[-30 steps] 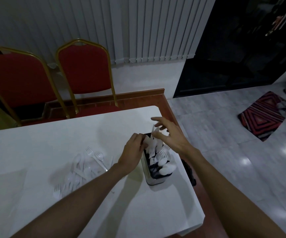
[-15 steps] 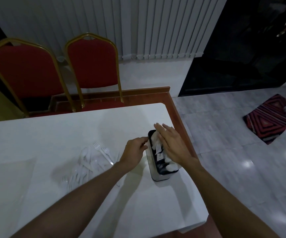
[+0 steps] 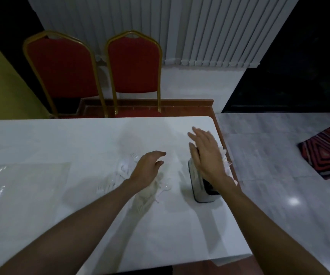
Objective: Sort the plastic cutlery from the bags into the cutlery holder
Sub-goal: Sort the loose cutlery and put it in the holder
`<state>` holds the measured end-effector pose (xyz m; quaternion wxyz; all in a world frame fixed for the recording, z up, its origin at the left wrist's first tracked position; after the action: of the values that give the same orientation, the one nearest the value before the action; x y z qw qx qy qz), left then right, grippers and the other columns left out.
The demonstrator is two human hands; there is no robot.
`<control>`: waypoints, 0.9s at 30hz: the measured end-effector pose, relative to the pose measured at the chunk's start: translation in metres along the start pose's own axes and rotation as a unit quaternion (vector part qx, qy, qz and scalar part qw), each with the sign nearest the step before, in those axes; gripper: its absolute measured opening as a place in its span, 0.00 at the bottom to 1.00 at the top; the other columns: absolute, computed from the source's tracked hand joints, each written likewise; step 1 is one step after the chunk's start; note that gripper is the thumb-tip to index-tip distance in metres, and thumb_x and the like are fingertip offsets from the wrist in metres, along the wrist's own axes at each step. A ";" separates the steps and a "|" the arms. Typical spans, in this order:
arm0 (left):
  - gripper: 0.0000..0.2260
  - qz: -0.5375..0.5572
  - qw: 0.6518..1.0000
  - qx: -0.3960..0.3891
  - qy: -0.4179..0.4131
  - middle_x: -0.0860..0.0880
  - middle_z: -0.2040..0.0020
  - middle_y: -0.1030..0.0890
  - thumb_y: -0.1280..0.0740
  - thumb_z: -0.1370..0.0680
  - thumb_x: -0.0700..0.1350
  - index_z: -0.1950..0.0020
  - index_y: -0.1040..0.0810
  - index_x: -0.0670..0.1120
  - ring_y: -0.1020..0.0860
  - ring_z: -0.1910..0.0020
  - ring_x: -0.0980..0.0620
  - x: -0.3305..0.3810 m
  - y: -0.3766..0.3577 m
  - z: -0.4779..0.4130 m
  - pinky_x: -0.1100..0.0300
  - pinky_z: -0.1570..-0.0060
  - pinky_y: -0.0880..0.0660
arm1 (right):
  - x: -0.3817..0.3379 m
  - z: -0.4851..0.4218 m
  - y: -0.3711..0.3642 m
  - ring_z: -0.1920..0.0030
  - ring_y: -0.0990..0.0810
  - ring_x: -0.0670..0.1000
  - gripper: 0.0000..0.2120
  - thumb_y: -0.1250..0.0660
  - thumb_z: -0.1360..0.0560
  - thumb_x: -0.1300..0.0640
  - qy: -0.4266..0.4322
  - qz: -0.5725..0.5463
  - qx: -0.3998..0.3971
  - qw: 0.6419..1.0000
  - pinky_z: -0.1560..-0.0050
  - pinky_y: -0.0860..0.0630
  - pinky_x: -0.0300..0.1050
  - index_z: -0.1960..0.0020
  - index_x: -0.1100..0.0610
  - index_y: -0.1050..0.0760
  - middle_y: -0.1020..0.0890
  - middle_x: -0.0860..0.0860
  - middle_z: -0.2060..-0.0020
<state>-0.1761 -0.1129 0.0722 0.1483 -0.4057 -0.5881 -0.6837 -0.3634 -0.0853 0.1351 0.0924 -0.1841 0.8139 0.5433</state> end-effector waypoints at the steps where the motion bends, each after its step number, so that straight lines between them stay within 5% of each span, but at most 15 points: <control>1: 0.14 -0.004 1.000 0.014 0.012 0.45 0.38 0.21 0.35 0.22 0.39 0.37 0.23 0.42 0.24 0.37 0.47 -0.014 0.007 0.007 0.60 0.36 0.33 | -0.013 0.000 -0.011 0.33 0.28 0.53 0.16 0.42 0.20 0.58 0.025 -0.019 -0.013 0.999 0.28 0.35 0.52 0.35 0.59 0.25 0.25 0.56 0.34; 4: 0.12 -0.009 0.997 0.055 0.060 0.44 0.42 0.19 0.35 0.23 0.37 0.40 0.21 0.41 0.22 0.42 0.44 -0.061 0.024 0.034 0.59 0.39 0.33 | -0.041 0.011 -0.056 0.40 0.23 0.54 0.16 0.40 0.23 0.63 0.004 -0.081 -0.131 0.988 0.42 0.23 0.51 0.37 0.58 0.24 0.20 0.55 0.40; 10: 0.05 -0.017 0.953 0.127 0.276 0.39 0.53 0.19 0.32 0.25 0.37 0.50 0.20 0.39 0.21 0.52 0.41 -0.146 0.049 0.113 0.56 0.53 0.29 | -0.078 0.062 -0.135 0.45 0.22 0.55 0.14 0.38 0.23 0.63 -0.057 -0.084 -0.277 0.956 0.46 0.25 0.47 0.40 0.57 0.21 0.17 0.55 0.46; 14: 0.11 -0.013 0.923 0.097 0.373 0.44 0.60 0.23 0.27 0.29 0.47 0.58 0.25 0.41 0.23 0.57 0.43 -0.172 0.047 0.165 0.58 0.59 0.32 | -0.102 0.095 -0.163 0.44 0.25 0.54 0.18 0.29 0.31 0.67 0.007 -0.062 -0.238 0.969 0.48 0.21 0.48 0.44 0.55 0.19 0.17 0.54 0.47; 17: 0.17 -0.012 0.921 0.028 0.388 0.49 0.65 0.24 0.25 0.33 0.56 0.64 0.29 0.47 0.25 0.63 0.50 -0.180 0.037 0.180 0.60 0.63 0.33 | -0.120 0.113 -0.186 0.38 0.23 0.58 0.26 0.25 0.34 0.64 0.078 -0.007 -0.267 0.960 0.40 0.24 0.52 0.38 0.51 0.22 0.21 0.55 0.38; 22: 0.11 -0.003 0.929 0.006 0.370 0.50 0.67 0.22 0.25 0.31 0.50 0.67 0.26 0.48 0.20 0.62 0.49 -0.181 0.032 0.174 0.60 0.60 0.28 | -0.126 0.121 -0.202 0.34 0.25 0.58 0.25 0.24 0.33 0.61 0.095 0.050 -0.283 0.953 0.38 0.24 0.54 0.37 0.54 0.23 0.22 0.55 0.36; 27: 0.07 0.024 0.929 0.060 0.366 0.47 0.58 0.16 0.27 0.29 0.47 0.56 0.17 0.44 0.19 0.55 0.47 -0.194 0.047 0.167 0.57 0.50 0.23 | -0.116 0.114 -0.197 0.36 0.23 0.58 0.26 0.24 0.38 0.66 0.065 0.085 -0.253 0.961 0.40 0.23 0.55 0.41 0.59 0.20 0.20 0.55 0.39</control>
<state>0.0405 -0.0239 -0.0406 0.3936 -0.1320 -0.5234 -0.7441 -0.1844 -0.0252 -0.0365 -0.0567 -0.1669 0.6666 0.7243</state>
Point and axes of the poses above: each hand's wrist, its own z-axis away from the middle knuckle, its own y-axis out of the back of the hand, x = y × z, the point moved 4 cm from there along -z, towards the middle knuckle
